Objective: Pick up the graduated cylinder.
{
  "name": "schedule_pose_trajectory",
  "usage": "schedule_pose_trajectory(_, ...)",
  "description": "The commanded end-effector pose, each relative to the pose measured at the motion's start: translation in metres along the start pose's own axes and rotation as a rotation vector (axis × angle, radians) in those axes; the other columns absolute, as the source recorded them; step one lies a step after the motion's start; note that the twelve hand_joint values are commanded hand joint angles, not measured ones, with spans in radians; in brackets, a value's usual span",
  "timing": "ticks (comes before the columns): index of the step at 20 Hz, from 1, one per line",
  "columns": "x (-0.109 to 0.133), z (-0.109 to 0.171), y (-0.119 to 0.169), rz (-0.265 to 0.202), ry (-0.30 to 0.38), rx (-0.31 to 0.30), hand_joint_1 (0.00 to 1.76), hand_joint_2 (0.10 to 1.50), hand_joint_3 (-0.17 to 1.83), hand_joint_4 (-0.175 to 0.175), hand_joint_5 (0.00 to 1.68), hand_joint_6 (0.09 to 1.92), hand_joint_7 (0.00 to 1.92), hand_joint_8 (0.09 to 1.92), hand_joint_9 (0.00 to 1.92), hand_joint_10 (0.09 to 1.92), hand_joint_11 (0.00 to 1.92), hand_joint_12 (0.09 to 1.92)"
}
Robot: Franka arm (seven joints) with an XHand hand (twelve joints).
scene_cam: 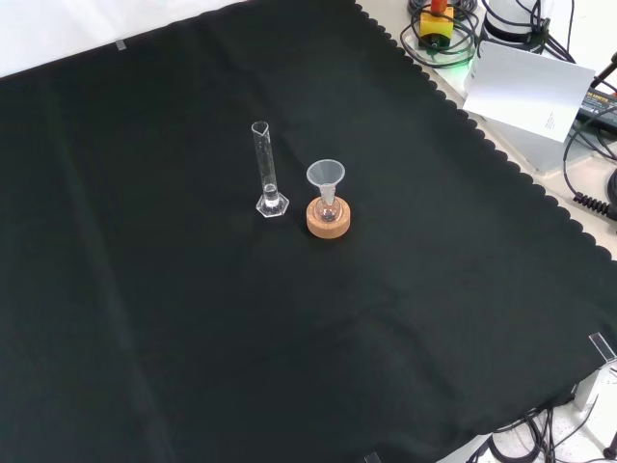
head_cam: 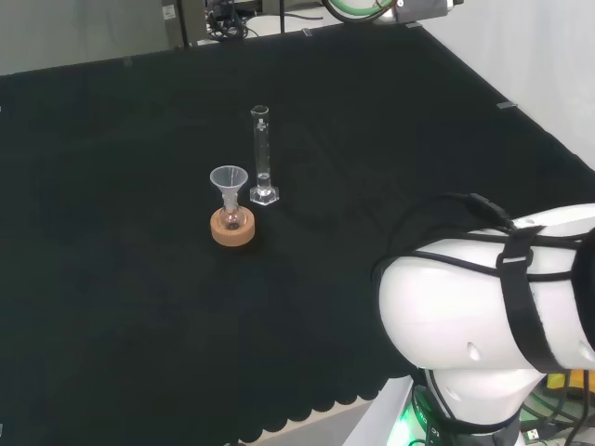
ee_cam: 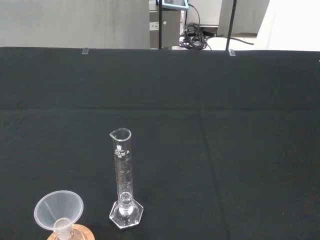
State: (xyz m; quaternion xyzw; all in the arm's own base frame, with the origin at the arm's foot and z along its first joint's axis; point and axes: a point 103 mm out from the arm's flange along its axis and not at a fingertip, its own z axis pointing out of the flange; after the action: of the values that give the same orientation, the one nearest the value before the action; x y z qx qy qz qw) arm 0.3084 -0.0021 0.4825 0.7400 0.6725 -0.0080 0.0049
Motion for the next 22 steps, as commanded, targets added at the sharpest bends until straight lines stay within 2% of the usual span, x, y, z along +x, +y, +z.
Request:
schedule_pose_trajectory(1, -0.006, 0.009, 0.006, 0.016, 0.007, 0.013, 0.00, 1.24, 0.40, -0.025, 0.28, 0.09, 0.01, 0.52, 0.17, 0.66, 0.06, 1.37)
schedule_pose_trajectory(7, -0.016, 0.035, 0.023, 0.039, 0.023, 0.036, 0.00, 1.24, 0.39, -0.025, 0.28, 0.09, 0.02, 0.53, 0.18, 0.66, 0.06, 1.37)
schedule_pose_trajectory(12, -0.028, 0.079, 0.043, 0.050, 0.034, 0.071, 0.00, 1.24, 0.38, -0.028, 0.29, 0.09, 0.02, 0.53, 0.18, 0.66, 0.06, 1.37)
schedule_pose_trajectory(17, -0.034, 0.122, 0.074, 0.002, 0.103, 0.016, 0.01, 1.26, 0.34, -0.035, 0.33, 0.09, 0.05, 0.54, 0.22, 0.67, 0.08, 1.37)
schedule_pose_trajectory(19, -0.035, 0.142, 0.088, -0.031, 0.177, -0.001, 0.10, 1.24, 0.31, -0.038, 0.35, 0.09, 0.09, 0.56, 0.28, 0.68, 0.10, 1.38)
schedule_pose_trajectory(22, -0.041, 0.172, 0.109, -0.069, 0.246, 0.007, 0.30, 1.16, 0.26, -0.041, 0.37, 0.09, 0.17, 0.60, 0.37, 0.70, 0.14, 1.38)
